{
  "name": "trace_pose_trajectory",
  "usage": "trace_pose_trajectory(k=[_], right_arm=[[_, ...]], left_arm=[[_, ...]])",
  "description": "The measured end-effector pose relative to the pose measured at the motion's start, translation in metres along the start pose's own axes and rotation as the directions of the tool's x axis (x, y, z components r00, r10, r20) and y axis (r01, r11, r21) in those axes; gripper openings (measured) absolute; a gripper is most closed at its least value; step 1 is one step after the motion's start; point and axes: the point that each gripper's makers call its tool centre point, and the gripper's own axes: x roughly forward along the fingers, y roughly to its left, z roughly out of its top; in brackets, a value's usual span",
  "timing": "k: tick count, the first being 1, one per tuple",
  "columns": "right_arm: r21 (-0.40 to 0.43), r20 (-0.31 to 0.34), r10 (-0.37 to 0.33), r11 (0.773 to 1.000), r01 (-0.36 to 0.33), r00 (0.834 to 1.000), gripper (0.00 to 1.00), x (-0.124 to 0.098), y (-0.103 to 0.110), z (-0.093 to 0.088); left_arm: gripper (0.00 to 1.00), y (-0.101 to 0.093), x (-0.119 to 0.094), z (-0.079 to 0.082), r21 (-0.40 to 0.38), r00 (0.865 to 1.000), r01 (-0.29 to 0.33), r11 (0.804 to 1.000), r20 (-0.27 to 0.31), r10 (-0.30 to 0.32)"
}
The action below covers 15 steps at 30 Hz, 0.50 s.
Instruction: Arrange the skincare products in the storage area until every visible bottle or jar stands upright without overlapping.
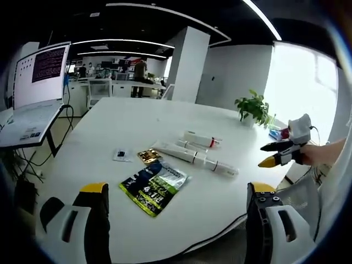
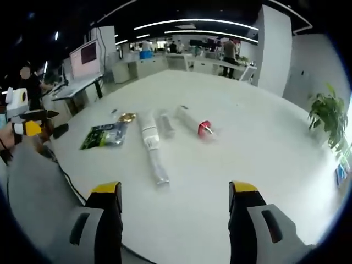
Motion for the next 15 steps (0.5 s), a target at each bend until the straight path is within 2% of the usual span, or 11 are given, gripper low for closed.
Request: trace_pose_trajectory(k=[5, 15], right_arm=[[-0.049, -0.017, 0.018, 0.999, -0.019, 1.0, 0.77, 0.012, -0.011, 0.012], [-0.123, -0.065, 0.047, 0.991, -0.055, 0.997, 0.73, 0.036, -0.03, 0.024]], left_arm=[[0.96, 0.002, 0.0, -0.002, -0.004, 1.0, -0.005, 1.0, -0.005, 0.005], [0.95, 0.001, 0.001, -0.003, -0.008, 1.0, -0.008, 1.0, -0.02, 0.008]])
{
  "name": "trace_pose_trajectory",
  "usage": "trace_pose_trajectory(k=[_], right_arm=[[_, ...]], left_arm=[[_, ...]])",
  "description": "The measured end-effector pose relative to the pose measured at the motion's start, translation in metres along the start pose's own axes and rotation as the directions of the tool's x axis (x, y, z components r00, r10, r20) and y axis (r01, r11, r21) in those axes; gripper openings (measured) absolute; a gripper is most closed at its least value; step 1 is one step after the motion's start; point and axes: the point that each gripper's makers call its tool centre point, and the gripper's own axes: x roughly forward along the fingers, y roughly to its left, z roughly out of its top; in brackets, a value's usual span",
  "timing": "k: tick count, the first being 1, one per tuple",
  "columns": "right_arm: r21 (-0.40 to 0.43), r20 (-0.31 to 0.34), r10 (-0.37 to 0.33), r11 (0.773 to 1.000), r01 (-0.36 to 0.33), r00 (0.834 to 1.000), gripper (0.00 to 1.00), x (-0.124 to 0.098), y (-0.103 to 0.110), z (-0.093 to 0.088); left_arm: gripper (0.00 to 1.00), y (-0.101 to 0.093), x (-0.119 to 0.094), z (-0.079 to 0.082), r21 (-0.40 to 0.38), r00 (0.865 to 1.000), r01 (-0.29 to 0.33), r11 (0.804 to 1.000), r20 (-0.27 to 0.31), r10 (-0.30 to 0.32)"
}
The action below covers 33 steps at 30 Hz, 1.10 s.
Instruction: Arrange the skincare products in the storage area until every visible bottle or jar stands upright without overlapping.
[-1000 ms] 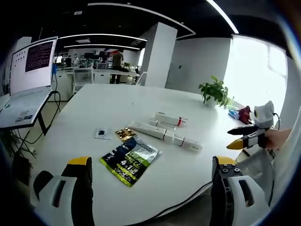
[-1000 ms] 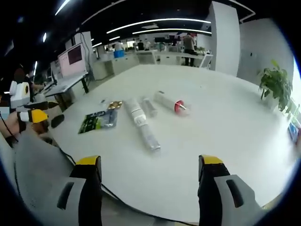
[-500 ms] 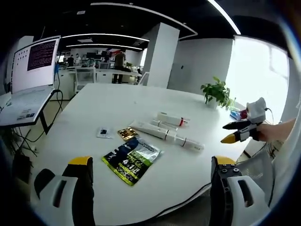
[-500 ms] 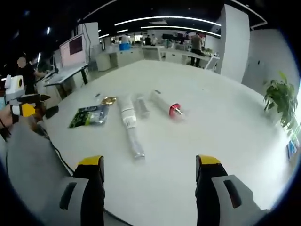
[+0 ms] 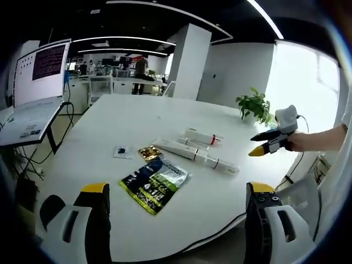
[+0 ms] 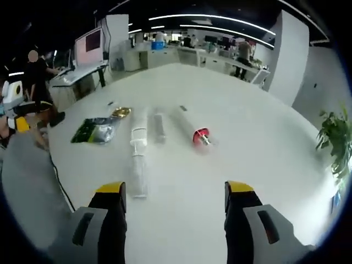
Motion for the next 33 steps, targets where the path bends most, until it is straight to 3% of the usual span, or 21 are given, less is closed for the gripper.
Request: trace_pose_trajectory(k=[13, 18, 23, 33], right_arm=[[-0.05, -0.017, 0.018, 0.999, -0.019, 1.0, 0.7, 0.033, -0.03, 0.022], [-0.024, -0.011, 0.023, 0.999, -0.023, 1.0, 0.7, 0.033, -0.031, 0.014], [-0.033, -0.033, 0.033, 0.999, -0.034, 0.999, 0.71, 0.04, -0.032, 0.007], [-0.1, -0.033, 0.095, 0.99, -0.098, 0.995, 0.7, 0.064, -0.013, 0.043]], left_arm=[[0.98, -0.006, 0.004, -0.005, -0.006, 0.998, 0.025, 1.0, -0.053, -0.026], [0.98, -0.01, 0.01, -0.007, 0.027, 0.995, 0.048, 0.998, -0.086, -0.045], [0.97, -0.003, 0.013, -0.008, 0.004, 0.995, 0.035, 0.999, -0.092, -0.035], [0.97, -0.003, 0.013, -0.01, -0.012, 0.995, 0.032, 0.999, -0.097, -0.033]])
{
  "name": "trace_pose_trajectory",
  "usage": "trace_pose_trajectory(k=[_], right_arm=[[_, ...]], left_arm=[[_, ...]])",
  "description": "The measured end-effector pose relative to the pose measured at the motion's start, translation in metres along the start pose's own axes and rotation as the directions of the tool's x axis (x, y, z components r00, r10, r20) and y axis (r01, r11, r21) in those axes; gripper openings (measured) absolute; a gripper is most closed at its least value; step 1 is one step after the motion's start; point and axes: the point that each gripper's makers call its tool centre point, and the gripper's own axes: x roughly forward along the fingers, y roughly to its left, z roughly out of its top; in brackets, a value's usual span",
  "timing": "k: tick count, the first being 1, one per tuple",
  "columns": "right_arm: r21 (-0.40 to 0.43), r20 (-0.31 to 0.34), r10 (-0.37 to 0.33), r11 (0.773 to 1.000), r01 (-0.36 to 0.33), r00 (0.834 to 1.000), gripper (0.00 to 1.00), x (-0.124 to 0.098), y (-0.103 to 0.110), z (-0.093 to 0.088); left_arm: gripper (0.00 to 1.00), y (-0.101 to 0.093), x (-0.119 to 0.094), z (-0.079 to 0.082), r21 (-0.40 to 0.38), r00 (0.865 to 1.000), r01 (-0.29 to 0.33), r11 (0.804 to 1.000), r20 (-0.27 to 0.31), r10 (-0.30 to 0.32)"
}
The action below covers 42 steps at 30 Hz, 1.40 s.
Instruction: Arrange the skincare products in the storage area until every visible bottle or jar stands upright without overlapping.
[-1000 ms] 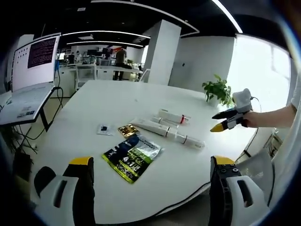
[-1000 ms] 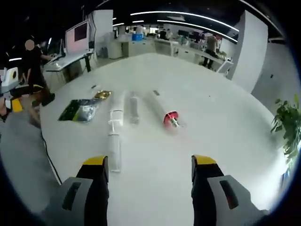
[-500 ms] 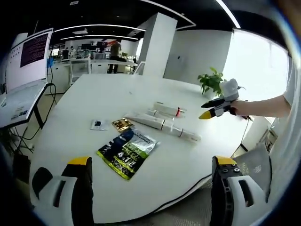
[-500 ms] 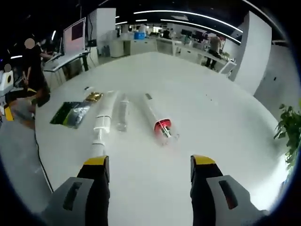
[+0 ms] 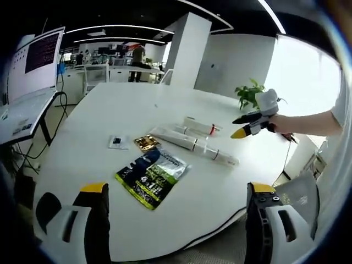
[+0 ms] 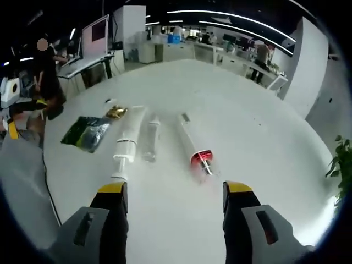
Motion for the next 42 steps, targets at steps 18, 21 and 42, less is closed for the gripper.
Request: trace_pose_trajectory(k=[18, 21, 42], right_arm=[[-0.099, -0.013, 0.158, 0.982, -0.158, 0.987, 0.65, 0.05, 0.072, 0.061], [-0.114, -0.059, 0.191, 0.974, -0.197, 0.98, 0.65, 0.069, 0.085, 0.065], [-0.107, -0.226, 0.221, 0.963, -0.249, 0.949, 0.58, 0.146, 0.113, 0.081]], left_arm=[[0.95, 0.004, -0.002, 0.004, 0.001, 0.999, -0.01, 1.0, 0.037, 0.01], [0.95, 0.005, -0.003, 0.004, 0.009, 0.999, -0.012, 1.0, 0.041, 0.012], [0.91, 0.016, -0.009, 0.011, -0.111, 0.993, -0.012, 0.994, 0.114, 0.025]])
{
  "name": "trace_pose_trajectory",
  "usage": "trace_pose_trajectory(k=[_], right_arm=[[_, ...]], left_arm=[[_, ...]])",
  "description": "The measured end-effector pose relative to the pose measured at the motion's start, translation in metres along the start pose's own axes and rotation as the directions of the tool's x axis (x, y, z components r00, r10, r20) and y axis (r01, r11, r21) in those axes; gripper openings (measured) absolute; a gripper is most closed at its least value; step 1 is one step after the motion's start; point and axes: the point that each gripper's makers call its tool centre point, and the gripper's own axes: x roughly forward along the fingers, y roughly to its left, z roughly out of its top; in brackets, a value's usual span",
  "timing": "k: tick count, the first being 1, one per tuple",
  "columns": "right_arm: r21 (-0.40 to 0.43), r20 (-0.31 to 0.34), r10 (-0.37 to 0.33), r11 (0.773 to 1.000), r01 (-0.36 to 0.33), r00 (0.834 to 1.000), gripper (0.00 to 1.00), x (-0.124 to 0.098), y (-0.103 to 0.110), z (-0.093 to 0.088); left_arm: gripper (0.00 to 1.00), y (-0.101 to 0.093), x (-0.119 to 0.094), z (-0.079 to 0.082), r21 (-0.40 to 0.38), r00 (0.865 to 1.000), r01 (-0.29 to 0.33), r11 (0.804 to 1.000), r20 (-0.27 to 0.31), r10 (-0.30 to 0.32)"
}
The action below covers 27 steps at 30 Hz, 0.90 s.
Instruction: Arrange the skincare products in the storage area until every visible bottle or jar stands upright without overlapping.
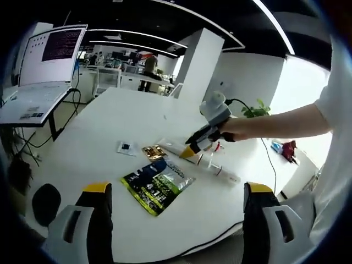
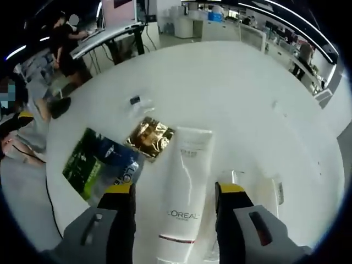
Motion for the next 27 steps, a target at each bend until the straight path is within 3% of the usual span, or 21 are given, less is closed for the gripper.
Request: trace_pose_trajectory(k=[6, 19, 27], right_arm=[[0.001, -0.052, -0.032, 0.999, 0.032, 0.998, 0.57, 0.007, -0.006, -0.003], [-0.01, -0.101, -0.051, 0.999, 0.05, 0.994, 0.39, 0.022, -0.014, 0.0], [0.016, -0.048, -0.058, 0.998, 0.059, 0.997, 0.33, 0.019, -0.02, 0.003]], left_arm=[[0.88, 0.002, 0.0, -0.002, -0.003, 1.0, -0.002, 1.0, -0.013, 0.002], [0.87, 0.003, 0.0, 0.0, -0.024, 1.0, 0.0, 1.0, -0.005, -0.001], [0.87, 0.003, 0.0, -0.002, -0.021, 1.0, 0.001, 1.0, -0.014, -0.001]])
